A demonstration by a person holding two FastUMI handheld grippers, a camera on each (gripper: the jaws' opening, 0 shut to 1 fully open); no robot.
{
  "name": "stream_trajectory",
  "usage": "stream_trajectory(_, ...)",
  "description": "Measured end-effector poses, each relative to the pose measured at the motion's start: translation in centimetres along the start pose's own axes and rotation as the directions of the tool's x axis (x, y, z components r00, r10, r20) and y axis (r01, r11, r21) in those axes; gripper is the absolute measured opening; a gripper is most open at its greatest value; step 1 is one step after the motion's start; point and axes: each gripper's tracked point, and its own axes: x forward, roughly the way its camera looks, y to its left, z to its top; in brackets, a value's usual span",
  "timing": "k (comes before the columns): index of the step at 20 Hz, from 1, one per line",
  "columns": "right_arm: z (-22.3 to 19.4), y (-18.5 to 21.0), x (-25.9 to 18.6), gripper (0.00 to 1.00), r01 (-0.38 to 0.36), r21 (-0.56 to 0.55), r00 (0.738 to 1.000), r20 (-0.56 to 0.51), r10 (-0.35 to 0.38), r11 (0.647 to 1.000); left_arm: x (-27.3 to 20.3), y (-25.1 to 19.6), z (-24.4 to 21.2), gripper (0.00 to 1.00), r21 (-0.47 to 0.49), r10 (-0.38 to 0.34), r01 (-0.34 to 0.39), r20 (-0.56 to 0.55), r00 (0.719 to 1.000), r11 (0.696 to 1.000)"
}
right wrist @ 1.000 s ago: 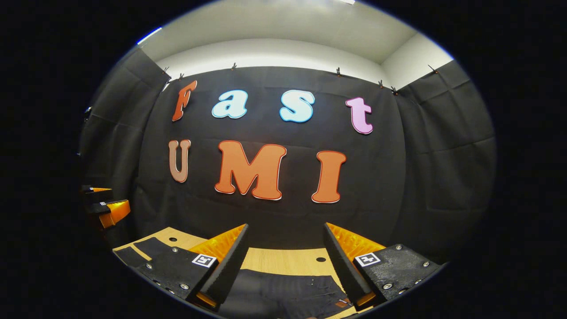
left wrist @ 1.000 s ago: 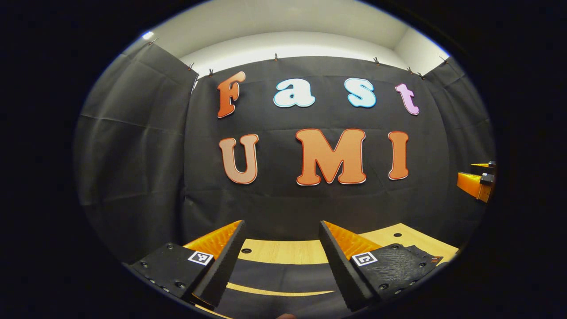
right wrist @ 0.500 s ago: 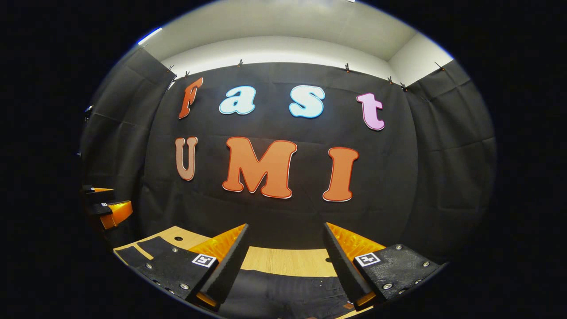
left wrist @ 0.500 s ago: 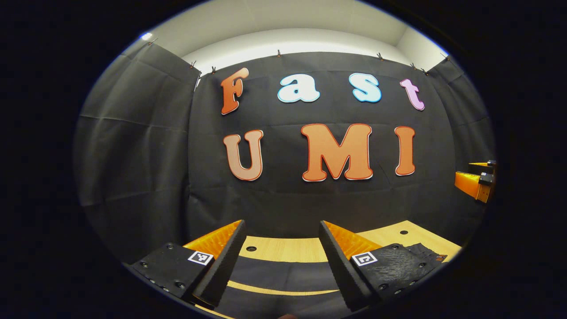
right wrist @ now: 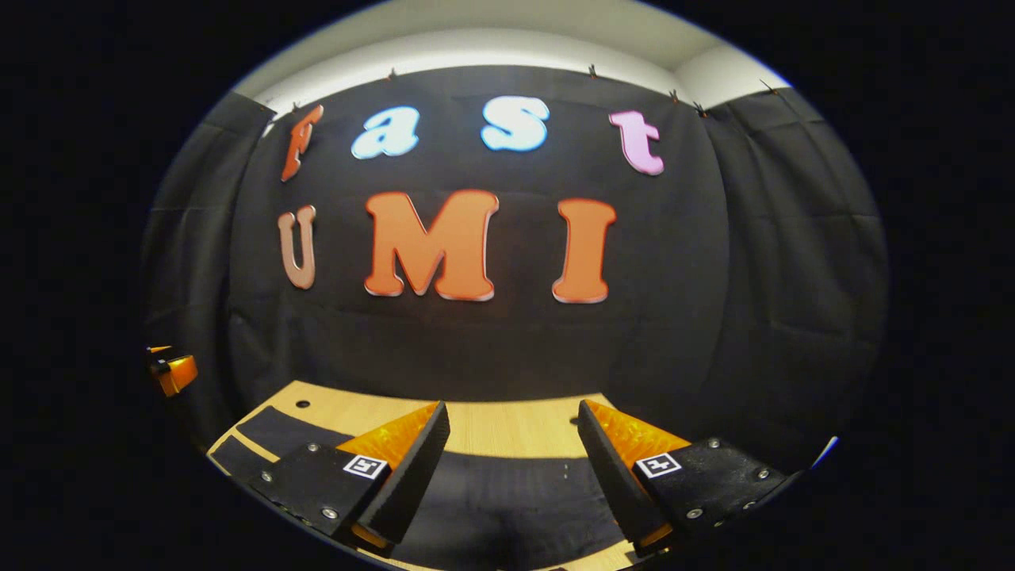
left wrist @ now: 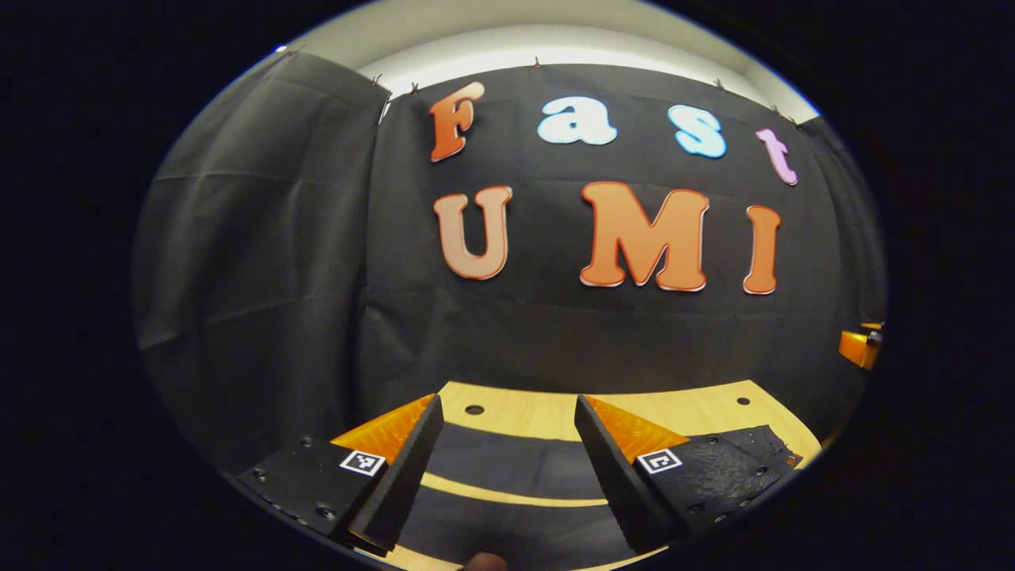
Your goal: Grasp the waist and the cuffs of the jeans and fold them to make the two legs overlap; first hold the waist and fold one-third of the jeans toward the cuffs, then hold the cuffs and fold the remaining one-third in the same direction to finish folding.
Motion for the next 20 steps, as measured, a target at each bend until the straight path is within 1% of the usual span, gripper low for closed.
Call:
stream_trajectory(2, -3.3, -1.5, 0.3, 0.98, 0.028, 0.077, 0.994, -0.111, -0.019, 0.997, 0.6, 3.0, -2.2, 0.99, -0.021, 0.040, -0.042, -0.078, 0.996, 0.999)
stream_trajectory(5, -7.4, -3.8, 0.4, 0.98, 0.111, 0.207, 0.969, -0.240, -0.060, 0.972, 1.6, 6.3, -5.9, 0.99, -0.071, 0.061, -0.078, -0.207, 0.976, 0.994)
stream_trajectory(7, -9.4, -4.9, 0.9, 0.98, 0.172, 0.271, 0.948, -0.306, -0.085, 0.947, 1.8, 8.4, -8.2, 0.98, -0.097, 0.066, -0.099, -0.293, 0.954, 0.990)
stream_trajectory(8, -10.8, -5.7, 0.9, 0.97, 0.205, 0.288, 0.935, -0.340, -0.100, 0.935, 1.9, 9.5, -9.7, 0.98, -0.095, 0.071, -0.109, -0.334, 0.940, 0.989)
stream_trajectory(10, -13.1, -6.7, 0.7, 0.97, 0.258, 0.291, 0.906, -0.405, -0.126, 0.921, 2.5, 11.3, -12.6, 0.98, -0.080, 0.080, -0.124, -0.417, 0.906, 0.989)
stream_trajectory(12, -15.3, -8.2, 0.7, 0.98, 0.305, 0.288, 0.871, -0.469, -0.144, 0.908, 3.0, 12.4, -15.7, 0.99, -0.100, 0.075, -0.144, -0.504, 0.861, 0.985)
stream_trajectory(15, -18.3, -10.7, 1.6, 0.99, 0.353, 0.317, 0.825, -0.550, -0.132, 0.880, 4.0, 14.0, -19.9, 0.99, -0.147, 0.103, -0.247, -0.627, 0.772, 0.958)
stream_trajectory(16, -19.7, -11.5, 2.1, 0.99, 0.372, 0.323, 0.803, -0.583, -0.127, 0.870, 4.3, 14.5, -21.1, 0.99, -0.172, 0.108, -0.295, -0.671, 0.733, 0.940)
stream_trajectory(17, -20.9, -12.1, 2.3, 0.99, 0.393, 0.327, 0.775, -0.621, -0.118, 0.859, 4.1, 14.9, -22.4, 0.99, -0.189, 0.109, -0.335, -0.707, 0.699, 0.923)
stream_trajectory(19, -22.7, -13.4, 3.1, 0.99, 0.420, 0.343, 0.743, -0.662, -0.101, 0.840, 4.3, 15.9, -24.5, 0.99, -0.215, 0.111, -0.400, -0.750, 0.652, 0.891)
stream_trajectory(20, -23.6, -14.0, 3.5, 0.99, 0.434, 0.348, 0.726, -0.681, -0.095, 0.831, 4.1, 16.5, -25.4, 0.99, -0.209, 0.120, -0.433, -0.777, 0.618, 0.877)
